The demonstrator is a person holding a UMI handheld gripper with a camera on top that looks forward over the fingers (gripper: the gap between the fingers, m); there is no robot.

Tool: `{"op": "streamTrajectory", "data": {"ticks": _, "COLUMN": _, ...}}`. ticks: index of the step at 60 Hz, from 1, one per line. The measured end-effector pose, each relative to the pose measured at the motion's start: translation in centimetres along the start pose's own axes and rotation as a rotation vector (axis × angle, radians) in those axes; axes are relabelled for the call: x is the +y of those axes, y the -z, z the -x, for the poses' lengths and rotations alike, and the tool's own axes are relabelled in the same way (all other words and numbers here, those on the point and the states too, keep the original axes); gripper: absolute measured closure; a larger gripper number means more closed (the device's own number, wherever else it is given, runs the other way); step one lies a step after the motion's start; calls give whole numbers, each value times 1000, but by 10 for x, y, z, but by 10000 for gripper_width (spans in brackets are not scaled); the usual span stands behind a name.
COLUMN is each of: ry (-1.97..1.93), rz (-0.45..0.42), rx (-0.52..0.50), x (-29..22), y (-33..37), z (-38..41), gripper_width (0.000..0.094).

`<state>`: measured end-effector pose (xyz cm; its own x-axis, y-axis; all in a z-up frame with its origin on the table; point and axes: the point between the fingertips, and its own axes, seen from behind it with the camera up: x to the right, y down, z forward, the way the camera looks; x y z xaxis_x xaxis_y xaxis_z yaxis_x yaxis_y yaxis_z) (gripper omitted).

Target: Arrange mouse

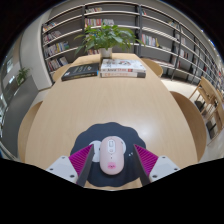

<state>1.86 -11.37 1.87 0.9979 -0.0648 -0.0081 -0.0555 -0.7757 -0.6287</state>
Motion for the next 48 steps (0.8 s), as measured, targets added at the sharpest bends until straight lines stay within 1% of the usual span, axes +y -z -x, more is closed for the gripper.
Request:
{"op": "streamTrajectory", "data": {"ticks": 2, "ry": 6, "rz": -11, "rx": 8, "x": -6, "y": 7, "z": 0, "gripper_width": 150}}
{"op": "streamTrajectory", "data": {"ticks": 7, "ry": 8, "rz": -51, "rx": 12, "x": -22, "y": 40, "z": -3, "gripper_width": 155}}
{"op": "streamTrajectory", "data": {"ticks": 15, "ry": 3, "rz": -143, "rx": -1, "x": -46, "y": 107, "z": -7, "gripper_width": 155}}
{"op": "streamTrajectory", "data": {"ticks": 20, "ry": 12, "rz": -182, "rx": -21, "x": -51, "y": 150, "z": -5, "gripper_width": 155}}
{"op": "streamTrajectory", "data": {"ticks": 32, "ry": 57, "rz": -231, "rx": -47, "x": -26, "y": 222, "z": -3, "gripper_width": 153}}
{"op": "streamTrajectory", "data": {"ticks": 40, "ry": 48, "rz": -250, "rx": -65, "x": -7, "y": 253, "z": -5, "gripper_width": 156}}
{"op": "streamTrajectory", "data": {"ticks": 48, "ry": 45, "rz": -249, "rx": -66, "x": 10, "y": 270, "z": -12, "gripper_width": 155}}
